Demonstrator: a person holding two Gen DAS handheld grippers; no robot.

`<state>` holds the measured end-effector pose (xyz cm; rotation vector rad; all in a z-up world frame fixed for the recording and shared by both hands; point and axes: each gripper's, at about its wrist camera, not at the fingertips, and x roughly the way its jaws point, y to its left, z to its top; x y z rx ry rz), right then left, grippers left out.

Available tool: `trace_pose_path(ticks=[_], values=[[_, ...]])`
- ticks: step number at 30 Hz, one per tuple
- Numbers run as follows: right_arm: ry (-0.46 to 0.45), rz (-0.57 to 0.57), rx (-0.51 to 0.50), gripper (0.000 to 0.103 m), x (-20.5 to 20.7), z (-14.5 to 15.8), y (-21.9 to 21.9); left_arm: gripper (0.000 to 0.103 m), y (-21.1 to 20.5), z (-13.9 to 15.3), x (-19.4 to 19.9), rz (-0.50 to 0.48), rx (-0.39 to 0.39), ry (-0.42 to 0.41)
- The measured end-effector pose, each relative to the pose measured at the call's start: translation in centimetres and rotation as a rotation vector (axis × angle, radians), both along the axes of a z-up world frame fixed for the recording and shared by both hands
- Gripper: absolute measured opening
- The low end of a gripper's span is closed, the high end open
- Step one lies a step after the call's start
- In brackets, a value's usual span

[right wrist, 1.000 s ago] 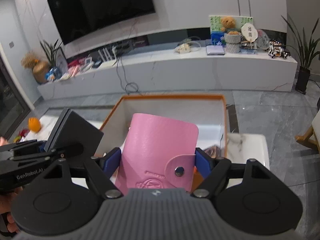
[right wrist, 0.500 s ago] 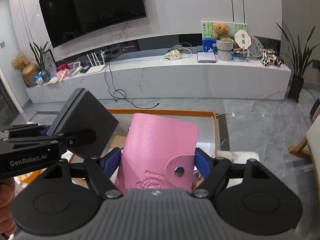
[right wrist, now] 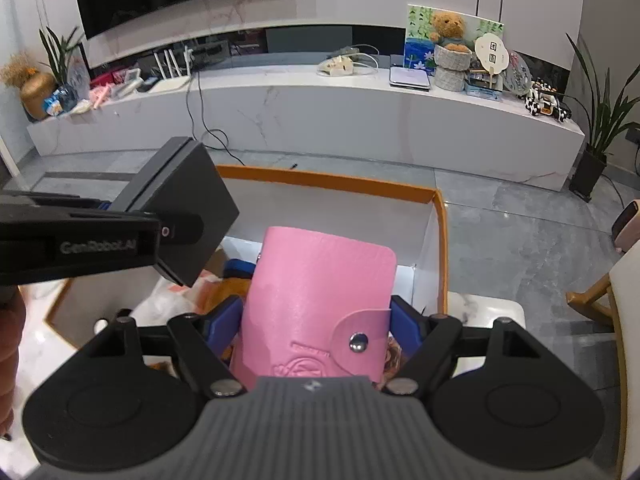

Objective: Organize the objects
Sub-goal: 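Lift the gray box and pink wallet and carry both over the orange box, then lower the gray box and pink wallet into the orange box and open both tools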

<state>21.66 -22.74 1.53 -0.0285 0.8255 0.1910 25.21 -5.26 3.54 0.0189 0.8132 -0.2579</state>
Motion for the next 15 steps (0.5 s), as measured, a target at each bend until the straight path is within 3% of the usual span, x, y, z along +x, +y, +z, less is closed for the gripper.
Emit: trace_pose_path(ticks=[9,15], values=[[0.013,-0.015,-0.066,0.079,2.4,-1.8,0.7,0.039,-2.1,-1.2,1.1,-0.040,0.181,-0.025],[0.024,-0.034,-0.101,0.079,2.9,-2.8,1.0,0.039,-5.2,-2.8,1.0,-0.119,0.371,-0.072]])
